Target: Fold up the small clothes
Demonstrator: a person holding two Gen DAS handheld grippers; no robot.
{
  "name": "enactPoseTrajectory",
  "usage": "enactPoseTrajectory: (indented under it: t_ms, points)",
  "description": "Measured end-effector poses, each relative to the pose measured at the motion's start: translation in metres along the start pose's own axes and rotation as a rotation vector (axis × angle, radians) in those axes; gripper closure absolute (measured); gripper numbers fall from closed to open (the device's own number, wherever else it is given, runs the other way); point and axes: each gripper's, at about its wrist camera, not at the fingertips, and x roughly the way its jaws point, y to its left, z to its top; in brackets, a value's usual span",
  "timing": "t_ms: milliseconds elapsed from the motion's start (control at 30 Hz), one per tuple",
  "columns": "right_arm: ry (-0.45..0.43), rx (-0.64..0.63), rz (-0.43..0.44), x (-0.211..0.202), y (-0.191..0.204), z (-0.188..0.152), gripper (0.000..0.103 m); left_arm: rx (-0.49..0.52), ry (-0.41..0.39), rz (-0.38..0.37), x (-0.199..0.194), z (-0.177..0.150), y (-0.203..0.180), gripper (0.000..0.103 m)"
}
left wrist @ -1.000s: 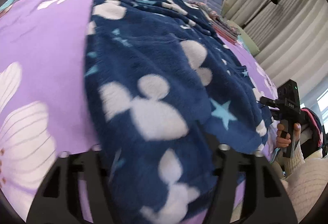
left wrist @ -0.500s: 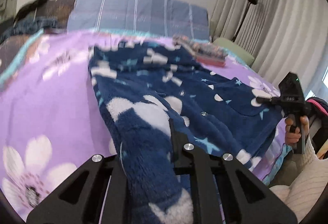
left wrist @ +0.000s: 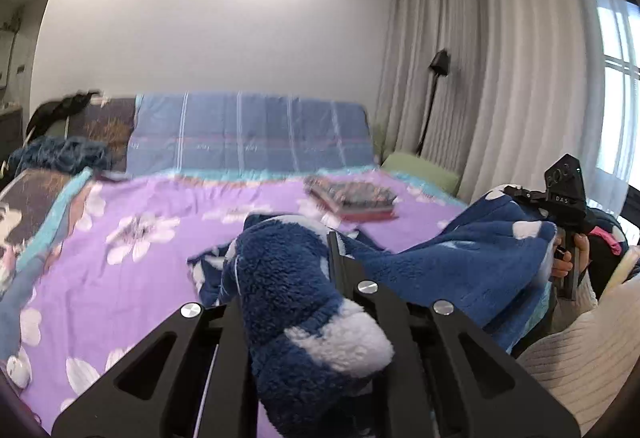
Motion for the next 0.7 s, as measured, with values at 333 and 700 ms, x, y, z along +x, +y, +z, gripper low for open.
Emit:
enactPoseTrajectory:
  t_ms: [333,700]
  points:
    - [0.067,0.24,-0.077,0.093,-0.09,0.008,0.091,-0.084,0.127,0.035,0.098,0.003,0.056,0.093]
    - [0.108,0.285,-0.179,0.19,-0.159,0.059,0.091,-0.115,0.209,0.056,0.214,0.055,0.111,0.093]
